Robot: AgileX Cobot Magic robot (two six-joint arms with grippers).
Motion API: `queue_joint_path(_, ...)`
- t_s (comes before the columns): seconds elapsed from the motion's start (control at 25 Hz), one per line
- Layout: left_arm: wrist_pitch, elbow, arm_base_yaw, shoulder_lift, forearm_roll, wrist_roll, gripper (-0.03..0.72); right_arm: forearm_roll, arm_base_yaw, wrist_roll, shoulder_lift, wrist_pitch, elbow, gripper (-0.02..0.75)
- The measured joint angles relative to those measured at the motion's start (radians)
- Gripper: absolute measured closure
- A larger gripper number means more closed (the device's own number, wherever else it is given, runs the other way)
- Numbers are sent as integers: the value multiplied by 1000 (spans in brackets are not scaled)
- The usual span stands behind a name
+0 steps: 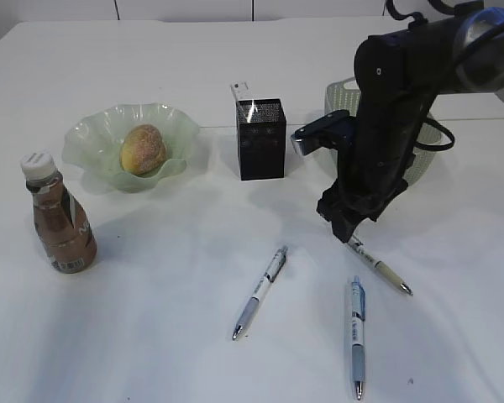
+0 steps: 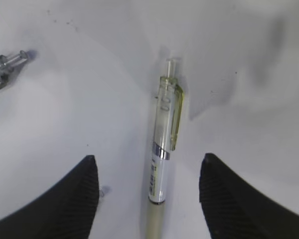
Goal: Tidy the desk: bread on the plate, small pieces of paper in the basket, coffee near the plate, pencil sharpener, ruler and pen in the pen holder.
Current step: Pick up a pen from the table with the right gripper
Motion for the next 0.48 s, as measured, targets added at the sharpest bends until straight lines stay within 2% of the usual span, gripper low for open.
queue_joint_path(0.48,0,0,0,0,0,0,449,34,-22,-19,66,14,-32,240)
